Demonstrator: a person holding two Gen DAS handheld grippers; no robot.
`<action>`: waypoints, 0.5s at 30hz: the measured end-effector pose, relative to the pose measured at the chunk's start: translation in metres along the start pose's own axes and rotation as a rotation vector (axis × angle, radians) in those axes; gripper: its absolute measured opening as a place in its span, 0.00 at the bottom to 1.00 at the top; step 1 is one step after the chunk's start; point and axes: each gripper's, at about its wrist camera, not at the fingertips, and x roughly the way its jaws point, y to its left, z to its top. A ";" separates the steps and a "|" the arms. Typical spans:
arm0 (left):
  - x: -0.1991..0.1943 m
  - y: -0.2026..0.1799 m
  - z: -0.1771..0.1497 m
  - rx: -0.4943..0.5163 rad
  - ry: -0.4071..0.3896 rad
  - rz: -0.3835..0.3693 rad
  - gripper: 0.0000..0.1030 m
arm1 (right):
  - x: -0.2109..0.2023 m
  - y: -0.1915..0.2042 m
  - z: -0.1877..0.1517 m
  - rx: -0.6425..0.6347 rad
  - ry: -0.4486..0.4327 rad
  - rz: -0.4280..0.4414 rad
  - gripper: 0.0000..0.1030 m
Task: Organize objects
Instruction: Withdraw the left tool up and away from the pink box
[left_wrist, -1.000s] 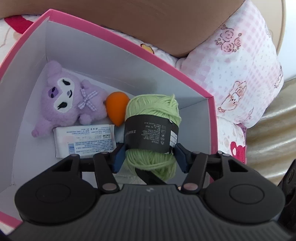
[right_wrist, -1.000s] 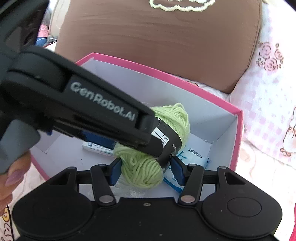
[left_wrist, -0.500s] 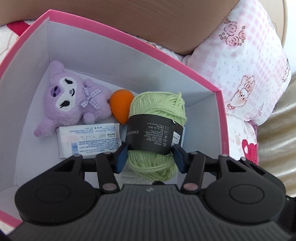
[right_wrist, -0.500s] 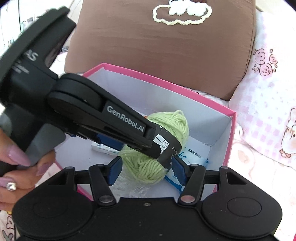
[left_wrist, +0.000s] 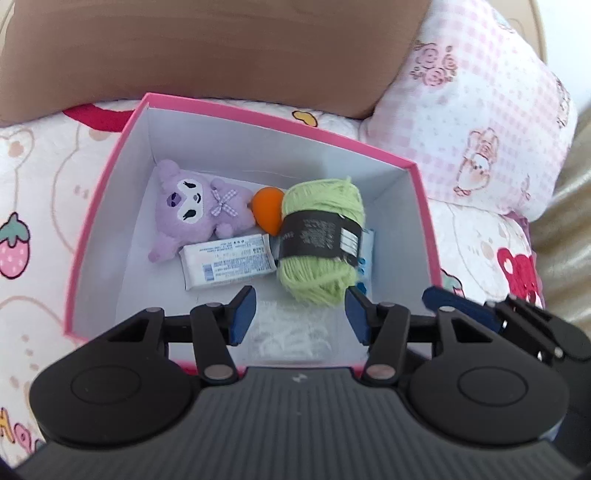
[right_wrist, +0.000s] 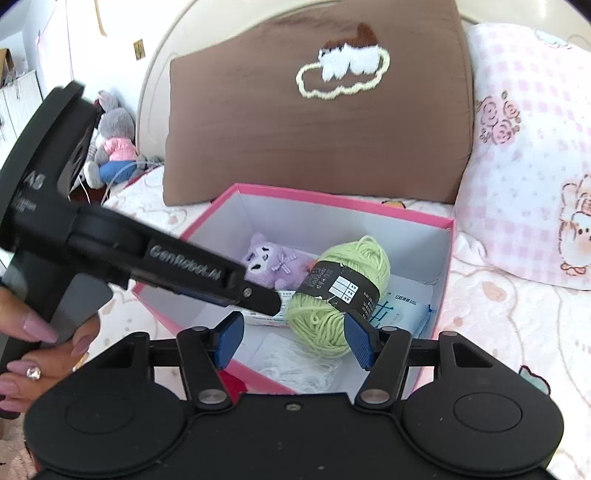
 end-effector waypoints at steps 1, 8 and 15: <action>-0.005 -0.002 -0.003 0.007 0.001 0.003 0.51 | -0.003 -0.001 0.003 0.004 -0.006 0.000 0.64; -0.035 -0.014 -0.021 0.043 0.017 0.059 0.52 | -0.016 0.009 0.005 0.002 0.024 -0.046 0.68; -0.061 -0.023 -0.042 0.076 -0.008 0.049 0.54 | -0.045 0.015 -0.005 0.030 0.013 -0.052 0.73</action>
